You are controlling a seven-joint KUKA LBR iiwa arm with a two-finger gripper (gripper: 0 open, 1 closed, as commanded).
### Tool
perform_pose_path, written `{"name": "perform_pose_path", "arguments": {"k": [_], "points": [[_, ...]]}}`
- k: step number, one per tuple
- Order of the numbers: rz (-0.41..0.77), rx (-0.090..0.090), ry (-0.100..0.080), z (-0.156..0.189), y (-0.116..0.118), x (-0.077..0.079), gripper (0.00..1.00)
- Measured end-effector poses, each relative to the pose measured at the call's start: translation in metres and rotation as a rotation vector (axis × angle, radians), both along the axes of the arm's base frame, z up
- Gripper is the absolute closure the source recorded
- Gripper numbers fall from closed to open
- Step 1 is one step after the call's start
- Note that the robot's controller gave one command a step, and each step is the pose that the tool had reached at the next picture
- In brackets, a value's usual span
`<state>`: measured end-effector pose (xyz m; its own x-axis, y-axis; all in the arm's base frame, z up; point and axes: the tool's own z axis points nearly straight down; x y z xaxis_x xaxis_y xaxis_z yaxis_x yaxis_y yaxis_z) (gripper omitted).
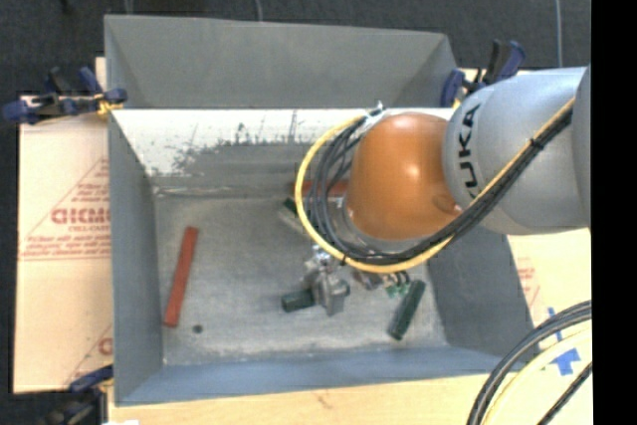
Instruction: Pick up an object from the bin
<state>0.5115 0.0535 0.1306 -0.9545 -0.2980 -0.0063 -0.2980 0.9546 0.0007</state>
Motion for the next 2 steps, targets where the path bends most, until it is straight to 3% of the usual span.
{"name": "perform_pose_path", "arguments": {"k": [1,2], "points": [[0.052,-0.002,0.004,0.002,-0.011,-0.029,1.00],[0.025,-0.002,0.002,0.101,-0.002,-0.010,1.00]]}}
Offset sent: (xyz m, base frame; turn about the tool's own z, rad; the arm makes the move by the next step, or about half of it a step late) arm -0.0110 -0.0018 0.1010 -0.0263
